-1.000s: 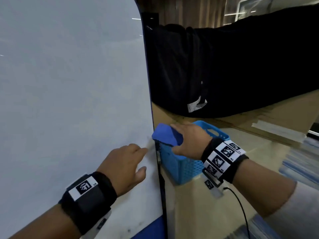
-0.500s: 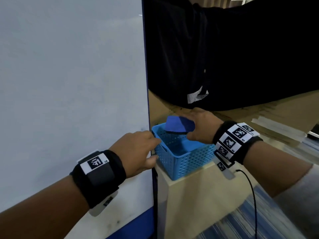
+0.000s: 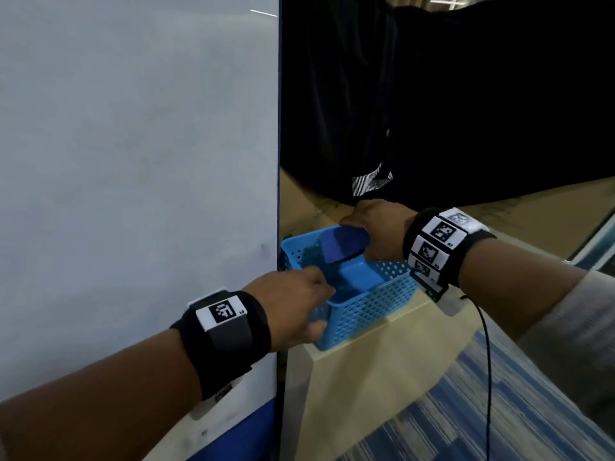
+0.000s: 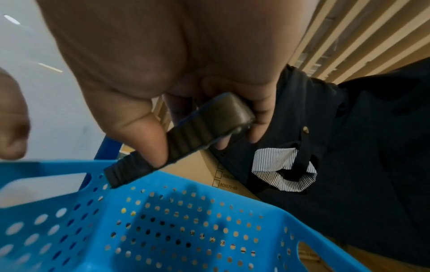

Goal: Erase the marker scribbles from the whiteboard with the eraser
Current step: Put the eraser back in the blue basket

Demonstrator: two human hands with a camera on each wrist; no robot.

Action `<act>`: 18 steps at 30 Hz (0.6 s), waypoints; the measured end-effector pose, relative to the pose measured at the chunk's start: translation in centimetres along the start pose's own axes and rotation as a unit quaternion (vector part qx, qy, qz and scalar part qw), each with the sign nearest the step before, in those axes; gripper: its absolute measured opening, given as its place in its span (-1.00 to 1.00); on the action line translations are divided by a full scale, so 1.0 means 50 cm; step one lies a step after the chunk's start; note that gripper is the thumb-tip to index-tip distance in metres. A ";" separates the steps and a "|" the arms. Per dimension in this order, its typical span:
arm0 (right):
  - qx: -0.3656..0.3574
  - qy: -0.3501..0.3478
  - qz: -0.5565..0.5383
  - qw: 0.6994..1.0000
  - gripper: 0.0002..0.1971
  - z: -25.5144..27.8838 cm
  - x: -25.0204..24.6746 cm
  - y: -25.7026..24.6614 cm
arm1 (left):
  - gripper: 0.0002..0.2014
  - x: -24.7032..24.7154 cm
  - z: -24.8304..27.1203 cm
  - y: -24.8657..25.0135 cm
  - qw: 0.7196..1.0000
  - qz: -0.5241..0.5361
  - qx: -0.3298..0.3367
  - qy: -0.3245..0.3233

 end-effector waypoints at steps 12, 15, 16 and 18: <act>-0.278 -0.060 0.105 0.953 -0.35 -0.144 0.019 0.031 | -0.48 0.039 -0.046 0.001 0.997 0.057 -0.043 0.025; -0.307 -0.111 0.068 0.943 -0.30 -0.169 0.058 0.023 | -0.66 0.042 -0.041 -0.007 0.995 0.085 -0.029 0.043; -0.313 -0.125 0.055 0.940 -0.28 -0.178 0.079 0.022 | -0.69 0.045 -0.041 -0.009 0.996 0.076 -0.024 0.047; -0.313 -0.147 0.048 0.937 -0.25 -0.189 0.118 0.025 | -0.71 0.048 -0.040 -0.009 0.996 0.058 -0.013 0.061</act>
Point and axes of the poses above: each hand's wrist, its own z-axis away from the middle knuckle, its own x-axis out of the palm, y = z × x, the point moved 1 cm from there along -z, towards the middle knuckle, and after that the axes turned 1 degree about -y, right-handed, at the moved point
